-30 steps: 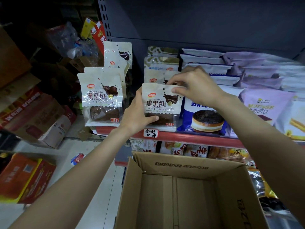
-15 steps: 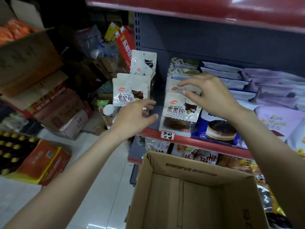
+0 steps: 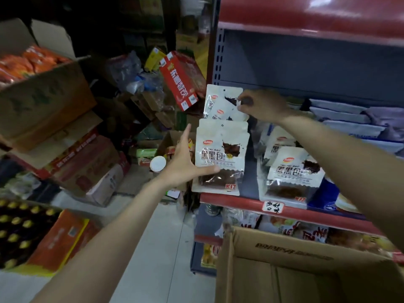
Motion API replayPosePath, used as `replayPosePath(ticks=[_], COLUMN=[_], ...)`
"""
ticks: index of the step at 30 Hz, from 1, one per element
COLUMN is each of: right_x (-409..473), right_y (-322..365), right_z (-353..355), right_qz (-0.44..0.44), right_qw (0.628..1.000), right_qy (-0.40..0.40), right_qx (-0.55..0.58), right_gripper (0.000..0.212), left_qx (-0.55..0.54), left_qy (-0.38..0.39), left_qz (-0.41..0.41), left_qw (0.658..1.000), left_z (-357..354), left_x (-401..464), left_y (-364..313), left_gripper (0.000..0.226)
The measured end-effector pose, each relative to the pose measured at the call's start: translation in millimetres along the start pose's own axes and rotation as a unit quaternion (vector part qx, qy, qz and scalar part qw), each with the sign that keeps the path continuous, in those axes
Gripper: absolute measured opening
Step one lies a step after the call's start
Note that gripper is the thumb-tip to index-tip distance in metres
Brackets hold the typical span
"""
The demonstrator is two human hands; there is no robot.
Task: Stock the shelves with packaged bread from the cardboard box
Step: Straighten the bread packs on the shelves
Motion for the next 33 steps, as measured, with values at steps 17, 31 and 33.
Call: replayPosePath(ticks=[17,31,33], right_x=[40,85,90], right_y=[-26,-43,-45], right_z=[-3,1,-4], right_qz=[0.026,0.061,0.053], right_qw=[0.996,0.998,0.998], right_qy=[0.073,-0.018,-0.018], right_qx=[-0.041,-0.009,0.005], right_gripper=[0.018,0.042,0.034], left_qx=[-0.043,0.019,0.014], left_qy=[0.065,-0.076,-0.083], left_qz=[-0.07,-0.076,-0.079], left_qw=[0.994,0.994,0.993], left_z=[-34,-26,-28], left_x=[16,27,30], left_y=[11,-18,-18], left_gripper=[0.112,0.111,0.111])
Point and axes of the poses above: each hand's wrist, its own x-axis towards the middle knuckle, its own z-axis out of the back of the hand, y = z × x, the point moved 5 cm from there along x, towards the middle knuckle, and after that the axes turned 15 degrees about x, right-handed, at the moved point
